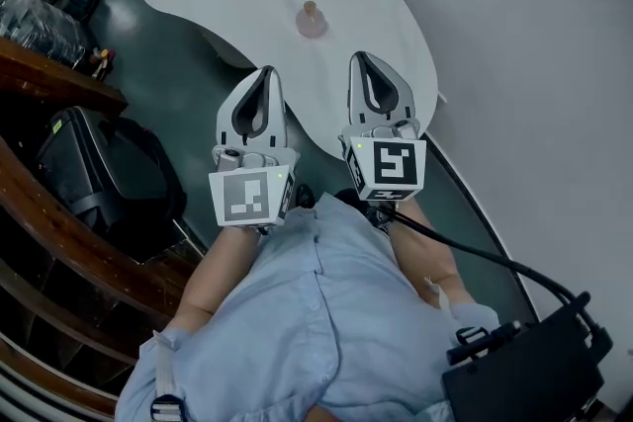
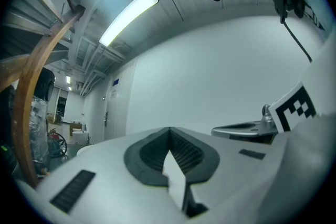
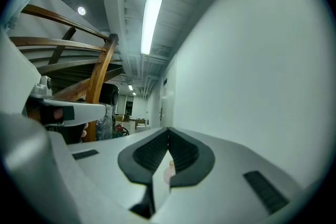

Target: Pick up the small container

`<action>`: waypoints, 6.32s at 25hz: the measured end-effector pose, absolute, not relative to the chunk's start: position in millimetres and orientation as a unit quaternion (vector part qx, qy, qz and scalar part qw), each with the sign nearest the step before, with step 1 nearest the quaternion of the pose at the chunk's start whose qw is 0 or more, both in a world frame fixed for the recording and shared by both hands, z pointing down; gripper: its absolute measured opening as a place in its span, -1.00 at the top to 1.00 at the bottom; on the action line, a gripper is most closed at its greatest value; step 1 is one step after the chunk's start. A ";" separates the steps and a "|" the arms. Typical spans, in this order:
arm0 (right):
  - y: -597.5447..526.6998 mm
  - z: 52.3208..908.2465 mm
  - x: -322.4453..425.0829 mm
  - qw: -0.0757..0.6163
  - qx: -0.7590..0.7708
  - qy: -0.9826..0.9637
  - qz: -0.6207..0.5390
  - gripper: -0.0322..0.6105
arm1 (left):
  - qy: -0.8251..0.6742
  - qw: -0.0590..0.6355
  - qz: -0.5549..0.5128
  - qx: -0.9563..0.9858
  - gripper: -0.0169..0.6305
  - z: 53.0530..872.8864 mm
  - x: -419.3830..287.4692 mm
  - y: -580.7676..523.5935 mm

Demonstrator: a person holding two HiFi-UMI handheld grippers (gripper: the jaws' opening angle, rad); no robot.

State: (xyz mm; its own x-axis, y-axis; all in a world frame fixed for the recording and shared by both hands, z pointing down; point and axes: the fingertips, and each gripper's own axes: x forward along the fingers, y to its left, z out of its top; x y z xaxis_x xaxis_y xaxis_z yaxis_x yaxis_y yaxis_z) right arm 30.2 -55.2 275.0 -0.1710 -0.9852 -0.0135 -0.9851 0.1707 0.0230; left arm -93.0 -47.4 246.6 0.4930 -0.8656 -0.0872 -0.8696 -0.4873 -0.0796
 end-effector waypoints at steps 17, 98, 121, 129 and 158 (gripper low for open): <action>-91.0 282.6 50.7 -0.008 0.608 -0.794 0.005 0.89 | 0.526 0.057 -0.017 -0.848 0.95 251.4 -56.4 -75.4; -244.0 454.1 -4.9 0.109 0.542 -0.826 0.112 0.02 | 0.588 -0.087 -0.109 -0.797 0.95 379.4 -131.5 -222.1; -261.2 449.5 -19.9 0.109 0.567 -0.815 0.052 0.44 | 0.579 -0.100 -0.112 -0.801 0.95 390.0 -140.0 -222.7; -260.5 446.6 -20.8 0.134 0.569 -0.811 0.022 0.59 | 0.581 -0.098 -0.111 -0.800 0.95 386.3 -139.7 -222.8; -253.1 401.1 -24.5 0.076 0.557 -0.826 0.023 0.67 | 0.592 -0.066 -0.083 -0.799 0.95 347.3 -135.6 -210.2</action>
State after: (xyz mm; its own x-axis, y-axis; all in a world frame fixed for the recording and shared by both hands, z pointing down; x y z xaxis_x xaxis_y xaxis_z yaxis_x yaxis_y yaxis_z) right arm -24.5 -253.1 401.1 -0.3669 -0.9178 0.1516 -0.9248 0.3774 0.0471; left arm -135.6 -210.2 347.3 0.2850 -0.9349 0.2114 -0.9570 -0.2901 0.0075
